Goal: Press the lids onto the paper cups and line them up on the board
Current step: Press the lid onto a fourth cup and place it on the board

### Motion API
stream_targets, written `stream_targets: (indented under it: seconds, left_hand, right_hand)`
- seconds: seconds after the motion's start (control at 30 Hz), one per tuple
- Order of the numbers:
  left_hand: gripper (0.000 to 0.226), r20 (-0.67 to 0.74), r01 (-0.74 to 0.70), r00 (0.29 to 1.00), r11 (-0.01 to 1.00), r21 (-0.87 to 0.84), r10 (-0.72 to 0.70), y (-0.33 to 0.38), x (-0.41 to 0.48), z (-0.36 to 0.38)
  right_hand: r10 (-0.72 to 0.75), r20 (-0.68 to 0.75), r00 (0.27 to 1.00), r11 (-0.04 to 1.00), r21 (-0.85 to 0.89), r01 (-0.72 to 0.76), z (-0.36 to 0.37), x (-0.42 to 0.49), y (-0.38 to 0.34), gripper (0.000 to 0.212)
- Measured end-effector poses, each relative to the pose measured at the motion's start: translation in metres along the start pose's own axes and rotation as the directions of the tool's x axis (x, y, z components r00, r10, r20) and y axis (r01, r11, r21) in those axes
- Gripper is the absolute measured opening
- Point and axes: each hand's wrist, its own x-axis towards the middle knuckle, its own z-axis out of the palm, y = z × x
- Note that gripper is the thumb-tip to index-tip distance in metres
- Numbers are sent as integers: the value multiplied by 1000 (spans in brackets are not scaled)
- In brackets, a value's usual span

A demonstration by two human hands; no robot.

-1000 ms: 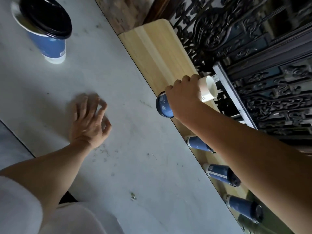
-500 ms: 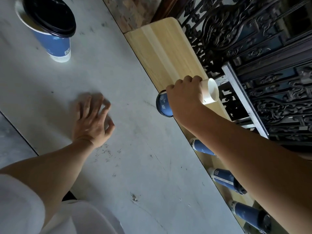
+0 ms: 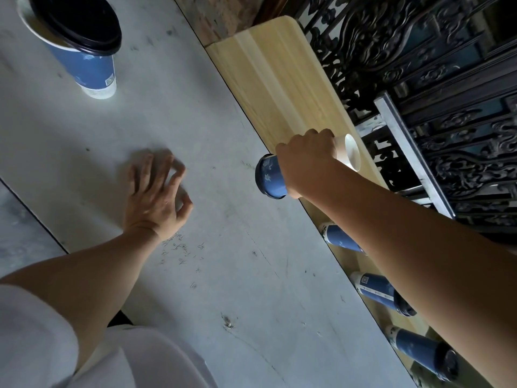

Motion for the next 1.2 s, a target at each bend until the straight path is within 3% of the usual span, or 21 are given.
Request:
stream_targets:
  seconds: [0.33, 0.43, 0.53, 0.67, 0.73, 0.83, 0.93, 1.07, 1.2]
  left_hand:
    - [71, 11, 7, 1000, 1000, 5, -7, 0, 0, 0]
    - [71, 20, 8, 1000, 1000, 3, -9, 0, 1, 1]
    - [71, 21, 9, 1000, 1000, 2, -9, -1, 0, 0]
    - [70, 27, 11, 1000, 1000, -10, -11, 1, 0, -2]
    - [71, 35, 16, 999, 1000, -3, -16, 2, 0, -3]
    - [73, 40, 22, 999, 1000, -5, -22, 3, 0, -4]
    - [74, 37, 22, 999, 1000, -2, -22, 3, 1, -4]
    - [74, 27, 20, 999, 1000, 6, -21, 5, 1, -4]
    - [78, 58, 28, 998, 999, 27, -29, 4, 1, -2]
  right_hand:
    - [14, -1, 1000, 999, 47, -14, 4, 6, 2, 52]
    - [-7, 20, 1000, 957, 290, 1, 12, 10, 15, 67]
    - [-18, 93, 995, 715, 697, -53, 25, 14, 31, 81]
    - [95, 159, 983, 395, 900, -184, 56, 23, 38, 98]
    - [132, 165, 977, 176, 966, -187, 69, 28, 37, 96]
    - [172, 181, 968, -209, 967, -144, 90, 40, 36, 73]
    - [253, 259, 932, -555, 828, -80, 108, 55, 32, 91]
    - [363, 348, 864, -739, 673, 40, 126, 67, 22, 83]
    - [406, 454, 793, -799, 597, 67, 148, 83, 5, 86]
